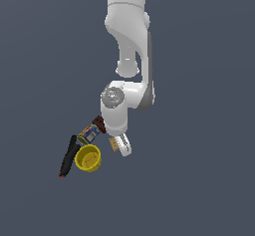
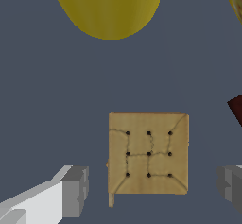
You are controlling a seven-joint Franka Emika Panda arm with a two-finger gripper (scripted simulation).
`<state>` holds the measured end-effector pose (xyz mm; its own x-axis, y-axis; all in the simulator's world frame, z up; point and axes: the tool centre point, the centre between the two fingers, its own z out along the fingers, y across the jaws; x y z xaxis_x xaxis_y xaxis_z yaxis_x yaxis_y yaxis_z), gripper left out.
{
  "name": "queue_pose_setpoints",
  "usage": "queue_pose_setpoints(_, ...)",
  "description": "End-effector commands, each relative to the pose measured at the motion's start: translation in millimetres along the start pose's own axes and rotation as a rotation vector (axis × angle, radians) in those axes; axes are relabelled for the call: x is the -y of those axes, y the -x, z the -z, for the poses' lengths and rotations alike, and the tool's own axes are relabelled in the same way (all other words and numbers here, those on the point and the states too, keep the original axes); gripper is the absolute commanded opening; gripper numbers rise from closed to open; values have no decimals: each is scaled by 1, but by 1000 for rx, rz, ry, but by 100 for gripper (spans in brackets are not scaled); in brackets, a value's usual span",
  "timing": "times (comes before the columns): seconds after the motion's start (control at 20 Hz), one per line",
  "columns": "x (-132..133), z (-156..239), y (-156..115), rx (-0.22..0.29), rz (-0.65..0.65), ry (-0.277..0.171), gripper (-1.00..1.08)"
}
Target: Pick up a designated object from a clutter of objects.
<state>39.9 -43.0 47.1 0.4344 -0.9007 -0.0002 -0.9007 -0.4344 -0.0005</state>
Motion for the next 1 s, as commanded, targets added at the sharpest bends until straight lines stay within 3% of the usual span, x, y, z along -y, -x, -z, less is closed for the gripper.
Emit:
queue_pose_setpoints(0.0, -1, -12, 0, 0, -1, 1, 100)
queue_pose_setpoints(0.45, 0, -36, 0, 0, -3, 1, 100)
queue_pose_setpoints(0.5, 0, -36, 0, 0, -3, 1, -100)
queue_pose_setpoints(0.95, 0, -36, 0, 0, -3, 1, -100)
